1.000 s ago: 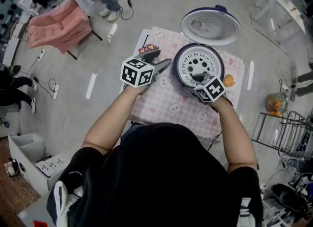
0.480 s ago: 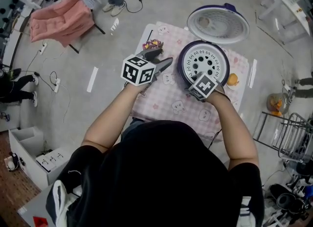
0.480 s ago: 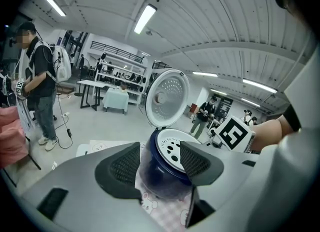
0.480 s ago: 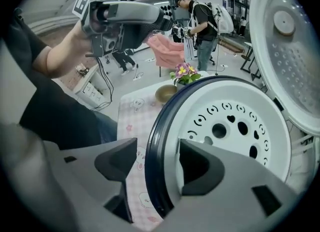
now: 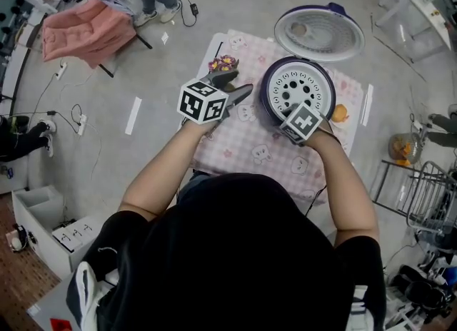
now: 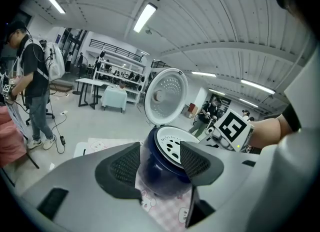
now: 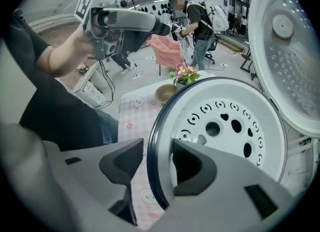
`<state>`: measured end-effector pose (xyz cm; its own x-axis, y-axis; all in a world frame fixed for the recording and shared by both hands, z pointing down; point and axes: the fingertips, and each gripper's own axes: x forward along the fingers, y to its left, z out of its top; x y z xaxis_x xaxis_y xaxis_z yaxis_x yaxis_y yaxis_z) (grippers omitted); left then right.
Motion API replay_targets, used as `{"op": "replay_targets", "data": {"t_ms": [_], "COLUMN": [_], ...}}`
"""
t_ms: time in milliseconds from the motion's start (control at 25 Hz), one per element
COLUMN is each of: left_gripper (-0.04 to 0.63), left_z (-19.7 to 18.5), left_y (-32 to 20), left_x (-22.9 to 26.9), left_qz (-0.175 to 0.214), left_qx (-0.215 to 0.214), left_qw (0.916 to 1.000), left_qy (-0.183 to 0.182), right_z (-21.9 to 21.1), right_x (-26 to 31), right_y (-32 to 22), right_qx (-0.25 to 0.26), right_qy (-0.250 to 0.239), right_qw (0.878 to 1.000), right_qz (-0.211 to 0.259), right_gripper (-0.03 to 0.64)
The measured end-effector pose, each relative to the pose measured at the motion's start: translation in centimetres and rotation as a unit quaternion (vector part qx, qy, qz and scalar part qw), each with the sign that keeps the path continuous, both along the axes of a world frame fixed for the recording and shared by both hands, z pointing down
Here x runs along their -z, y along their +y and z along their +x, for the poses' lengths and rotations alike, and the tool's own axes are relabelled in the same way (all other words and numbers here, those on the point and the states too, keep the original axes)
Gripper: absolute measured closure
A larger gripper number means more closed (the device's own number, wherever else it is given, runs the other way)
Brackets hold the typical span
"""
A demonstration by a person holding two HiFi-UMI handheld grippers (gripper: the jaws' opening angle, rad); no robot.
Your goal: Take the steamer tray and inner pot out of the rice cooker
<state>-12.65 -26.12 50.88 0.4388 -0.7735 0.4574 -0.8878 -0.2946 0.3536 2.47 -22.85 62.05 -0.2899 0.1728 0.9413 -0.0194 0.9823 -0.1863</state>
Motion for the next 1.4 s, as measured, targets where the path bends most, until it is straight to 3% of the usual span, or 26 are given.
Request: {"op": "replay_targets", "data": {"t_ms": [120, 400, 720, 1000, 1200, 1400], "left_gripper": [0.337, 0.337, 0.337, 0.337, 0.337, 0.337], "left_z": [-0.1, 0.1, 0.2, 0.7, 0.9, 1.0], "left_y": [-0.1, -0.1, -0.4, -0.4, 0.2, 0.8], "left_x": [0.0, 0.3, 1.0, 1.4, 1.4, 1.4], "left_qz": [-0.001, 0.002, 0.007, 0.015, 0.015, 0.018], "left_qx": [-0.002, -0.011, -0.021, -0.032, -0.037, -0.039], "left_qw": [1.0, 0.9999, 0.9997, 0.9994, 0.9992, 0.9991], "left_qy": [0.001, 0.002, 0.001, 0.001, 0.0, 0.002], "right_z": [1.3, 0.0, 0.7, 0.7, 0.6, 0.7], "right_x": [0.4, 2.7, 4.1, 5.1, 5.0, 5.4], "right_y": [-0.7, -0.7, -2.0, -2.3, -0.3, 0.3], "right_qx": [-0.011, 0.001, 0.01, 0.005, 0.005, 0.013], "right_qy": [0.021, -0.018, -0.001, -0.01, -0.015, -0.002], "right_qw": [1.0, 0.999, 0.995, 0.992, 0.994, 0.991], "right_qz": [0.009, 0.03, 0.096, 0.127, 0.107, 0.135], "right_gripper": [0.441, 0.489, 0.565, 0.578, 0.578, 0.577]}}
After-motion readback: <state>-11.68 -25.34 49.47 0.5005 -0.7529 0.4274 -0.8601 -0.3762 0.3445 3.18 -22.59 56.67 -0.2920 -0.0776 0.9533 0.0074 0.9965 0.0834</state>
